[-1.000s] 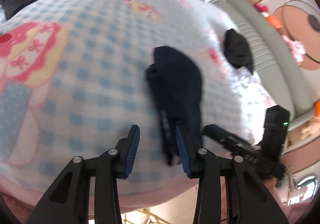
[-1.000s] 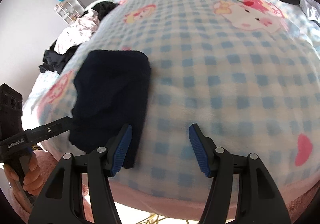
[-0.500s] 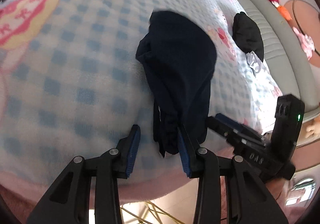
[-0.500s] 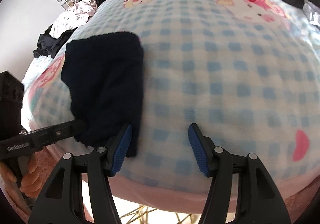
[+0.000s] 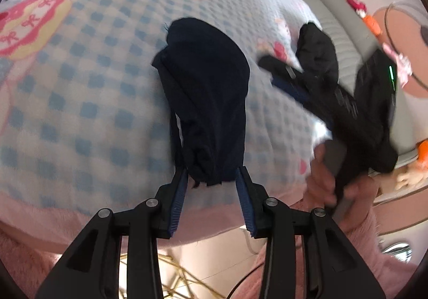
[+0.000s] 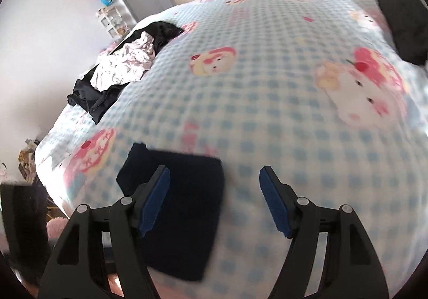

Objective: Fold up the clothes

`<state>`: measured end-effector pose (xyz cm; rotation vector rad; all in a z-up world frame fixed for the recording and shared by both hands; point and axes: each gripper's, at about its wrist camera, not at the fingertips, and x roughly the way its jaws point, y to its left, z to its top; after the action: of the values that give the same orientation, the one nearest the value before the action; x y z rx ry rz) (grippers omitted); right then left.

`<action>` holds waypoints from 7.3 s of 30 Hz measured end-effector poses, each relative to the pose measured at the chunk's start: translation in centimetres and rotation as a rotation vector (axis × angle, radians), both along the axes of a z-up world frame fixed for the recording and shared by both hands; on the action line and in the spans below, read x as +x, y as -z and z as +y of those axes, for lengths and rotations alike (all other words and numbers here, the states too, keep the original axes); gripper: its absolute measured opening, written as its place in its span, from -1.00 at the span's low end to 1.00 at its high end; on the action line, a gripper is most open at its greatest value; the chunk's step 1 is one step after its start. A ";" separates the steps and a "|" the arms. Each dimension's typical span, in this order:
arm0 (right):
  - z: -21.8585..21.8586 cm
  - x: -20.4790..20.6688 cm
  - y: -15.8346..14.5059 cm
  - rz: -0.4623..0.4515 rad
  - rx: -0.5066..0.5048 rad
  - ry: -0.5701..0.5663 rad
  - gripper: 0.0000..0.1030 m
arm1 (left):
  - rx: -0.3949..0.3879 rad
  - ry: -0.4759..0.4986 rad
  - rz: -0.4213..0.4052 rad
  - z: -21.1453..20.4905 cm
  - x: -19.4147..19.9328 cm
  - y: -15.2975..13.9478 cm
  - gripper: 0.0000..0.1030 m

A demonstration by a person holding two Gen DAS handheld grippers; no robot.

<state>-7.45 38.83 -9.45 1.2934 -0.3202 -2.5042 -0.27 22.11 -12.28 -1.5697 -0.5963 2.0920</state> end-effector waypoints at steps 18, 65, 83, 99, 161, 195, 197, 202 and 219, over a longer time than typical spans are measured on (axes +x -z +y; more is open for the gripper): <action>0.1 -2.7 5.2 -0.165 -0.207 -0.147 -0.44 | 0.152 -0.146 -0.052 1.1 -0.5 3.2 -0.42; 21.6 4.1 -3.8 -0.010 -0.228 0.184 -0.37 | 0.082 0.222 0.219 21.6 -9.8 -7.2 -0.58; 44.4 -3.0 -12.5 0.088 -0.052 0.419 -0.37 | 0.223 0.460 0.229 46.3 -22.1 -12.0 -0.58; 52.6 0.7 -10.7 0.090 0.164 0.625 -0.05 | 0.062 0.386 0.341 50.1 -21.3 -10.2 -0.42; 50.1 0.9 -12.4 0.146 0.166 0.636 0.41 | -0.029 0.338 0.429 49.2 -22.9 -12.9 0.09; 7.8 7.3 -16.6 0.125 0.120 0.262 0.99 | -0.446 -0.174 0.522 1.1 -4.4 -18.8 0.60; 6.8 9.0 -16.4 0.127 0.118 0.266 0.99 | -0.448 -0.176 0.536 0.4 -2.1 -18.5 0.61; 5.1 12.9 -15.9 0.141 0.186 0.298 0.99 | -0.475 -0.189 0.546 -0.6 2.5 -17.6 0.61; 3.7 22.5 -12.6 0.102 0.269 0.314 0.99 | -0.455 -0.215 0.537 -2.2 11.2 -17.3 0.61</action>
<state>15.07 42.55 3.14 1.2884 -0.1786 -2.9516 10.92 19.86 5.06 -1.0888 -0.1015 2.8114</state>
